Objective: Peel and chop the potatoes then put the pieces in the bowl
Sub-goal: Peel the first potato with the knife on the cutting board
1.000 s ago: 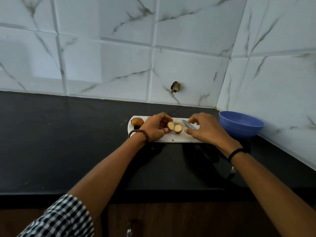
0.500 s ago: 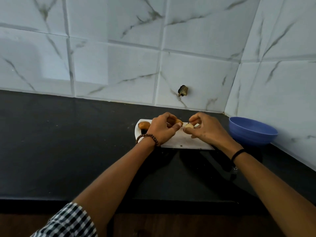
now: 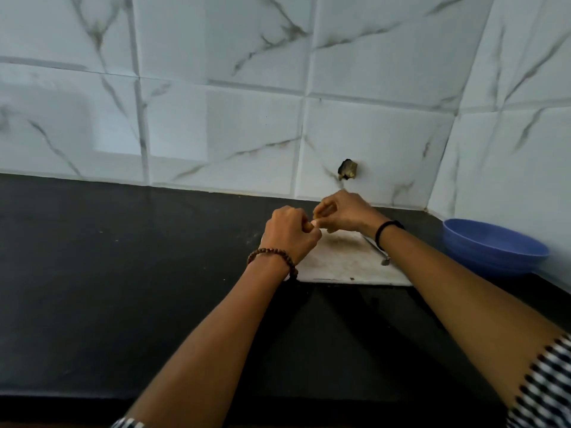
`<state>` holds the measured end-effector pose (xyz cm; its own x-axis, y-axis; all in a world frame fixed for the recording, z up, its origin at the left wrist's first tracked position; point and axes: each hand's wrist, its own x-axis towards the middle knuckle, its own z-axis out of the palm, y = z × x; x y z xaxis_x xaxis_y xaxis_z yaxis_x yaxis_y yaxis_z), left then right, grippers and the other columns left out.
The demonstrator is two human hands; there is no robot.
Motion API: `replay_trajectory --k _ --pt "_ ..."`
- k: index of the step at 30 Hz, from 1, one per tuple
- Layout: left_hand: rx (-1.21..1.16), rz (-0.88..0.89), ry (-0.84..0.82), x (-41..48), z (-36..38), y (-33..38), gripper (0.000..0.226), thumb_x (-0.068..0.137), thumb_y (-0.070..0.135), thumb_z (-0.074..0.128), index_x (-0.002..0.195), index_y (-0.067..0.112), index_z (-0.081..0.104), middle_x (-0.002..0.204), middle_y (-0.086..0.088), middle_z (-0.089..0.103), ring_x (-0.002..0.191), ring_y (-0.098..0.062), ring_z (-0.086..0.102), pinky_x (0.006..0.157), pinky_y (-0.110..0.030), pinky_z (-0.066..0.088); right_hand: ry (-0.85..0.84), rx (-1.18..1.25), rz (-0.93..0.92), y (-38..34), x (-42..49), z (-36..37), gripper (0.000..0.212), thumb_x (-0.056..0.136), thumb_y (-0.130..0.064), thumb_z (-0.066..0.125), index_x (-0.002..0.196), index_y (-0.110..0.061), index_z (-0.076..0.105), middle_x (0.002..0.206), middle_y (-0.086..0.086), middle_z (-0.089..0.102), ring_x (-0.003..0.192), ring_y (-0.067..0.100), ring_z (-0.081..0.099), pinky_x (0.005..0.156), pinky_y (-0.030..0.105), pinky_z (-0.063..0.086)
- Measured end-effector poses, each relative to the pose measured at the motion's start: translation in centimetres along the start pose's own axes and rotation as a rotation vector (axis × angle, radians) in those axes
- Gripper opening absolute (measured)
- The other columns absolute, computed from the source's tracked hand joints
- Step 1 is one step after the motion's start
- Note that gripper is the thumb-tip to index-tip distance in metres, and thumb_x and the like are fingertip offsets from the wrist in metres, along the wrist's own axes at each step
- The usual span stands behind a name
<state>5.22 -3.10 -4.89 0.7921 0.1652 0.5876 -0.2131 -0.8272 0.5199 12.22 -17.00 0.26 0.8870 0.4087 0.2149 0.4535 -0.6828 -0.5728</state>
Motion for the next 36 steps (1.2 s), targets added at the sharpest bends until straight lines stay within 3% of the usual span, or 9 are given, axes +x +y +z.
replay_trajectory --k 4,7,11,16,18,21,24,29,36 --pt "0.032 -0.007 -0.014 0.2 0.2 -0.3 0.035 0.082 0.04 0.066 0.071 0.007 0.068 0.072 -0.003 0.063 0.067 -0.016 0.06 0.056 -0.027 0.047 -0.132 -0.113 0.011 -0.1 1.3 1.3 0.025 0.082 -0.017 0.08 0.106 -0.016 0.076 0.088 -0.01 0.067 0.086 0.007 0.063 0.073 0.019 0.049" --pt "0.06 0.01 -0.048 0.0 0.2 0.0 0.035 0.082 0.044 0.066 0.076 0.01 0.071 0.075 -0.003 0.064 0.07 -0.017 0.061 0.058 -0.028 0.048 -0.163 -0.093 0.034 0.2 1.4 1.1 0.03 0.083 -0.021 0.08 0.112 -0.019 0.074 0.1 -0.003 0.068 0.091 0.013 0.064 0.075 0.023 0.051" --pt "0.077 0.052 -0.13 -0.2 0.3 0.3 0.04 0.082 0.056 0.063 0.077 0.018 0.073 0.074 0.0 0.066 0.067 -0.015 0.061 0.059 -0.029 0.049 -0.049 -0.112 0.003 0.7 -0.3 -0.8 0.035 0.083 -0.028 0.081 0.115 -0.017 0.071 0.105 0.003 0.069 0.084 0.011 0.065 0.062 0.018 0.05" --pt "0.087 0.084 -0.22 -1.2 0.3 1.3 0.048 0.078 0.071 0.055 0.072 0.028 0.074 0.079 0.006 0.065 0.077 -0.01 0.061 0.074 -0.038 0.053 -0.003 -0.194 0.04 1.9 -4.5 -3.8 0.021 0.085 -0.032 0.079 0.1 -0.019 0.076 0.101 -0.001 0.073 0.081 0.011 0.068 0.066 0.024 0.056" --pt "0.097 0.096 -0.22 -1.5 0.2 1.9 0.049 0.079 0.07 0.055 0.074 0.026 0.075 0.083 0.005 0.067 0.079 -0.009 0.06 0.069 -0.031 0.048 -0.004 -0.257 0.065 2.5 -6.3 -4.8 0.021 0.086 -0.033 0.076 0.101 -0.018 0.076 0.101 -0.001 0.072 0.073 0.008 0.066 0.062 0.021 0.051" --pt "0.103 0.091 -0.246 -2.1 0.1 2.4 0.048 0.081 0.067 0.057 0.076 0.023 0.075 0.084 0.006 0.068 0.081 -0.005 0.058 0.057 -0.016 0.027 0.018 -0.325 0.094 3.2 -8.6 -5.8 0.021 0.088 -0.033 0.075 0.101 -0.017 0.076 0.101 0.0 0.072 0.068 0.006 0.064 0.06 0.02 0.049" --pt "0.032 0.054 -0.276 -2.2 -0.3 2.6 0.048 0.087 0.062 0.052 0.076 0.022 0.075 0.081 0.009 0.069 0.079 -0.003 0.059 0.058 -0.013 0.028 0.02 -0.377 0.138 3.8 -10.7 -6.5 0.019 0.087 -0.035 0.074 0.097 -0.019 0.077 0.1 -0.001 0.072 0.077 0.011 0.066 0.068 0.023 0.052" --pt "-0.031 -0.014 -0.333 -1.9 -0.8 2.1 0.051 0.099 0.051 0.037 0.092 0.017 0.074 0.092 0.0 0.072 0.091 -0.017 0.064 0.092 -0.035 0.048 -0.017 -0.44 0.224 4.3 -12.7 -6.9 0.021 0.087 -0.041 0.073 0.096 -0.022 0.074 0.101 -0.002 0.066 0.093 0.016 0.063 0.084 0.032 0.054" --pt "-0.018 0.11 -0.46 -1.9 -1.6 1.5 0.021 0.079 0.051 0.07 0.095 0.038 0.075 0.098 0.016 0.067 0.09 -0.006 0.058 0.091 -0.041 0.049 -0.022 -0.391 0.336 4.2 -13.5 -6.4 0.02 0.088 -0.029 0.073 0.091 -0.009 0.077 0.087 0.005 0.074 0.078 0.017 0.069 0.077 0.036 0.06"
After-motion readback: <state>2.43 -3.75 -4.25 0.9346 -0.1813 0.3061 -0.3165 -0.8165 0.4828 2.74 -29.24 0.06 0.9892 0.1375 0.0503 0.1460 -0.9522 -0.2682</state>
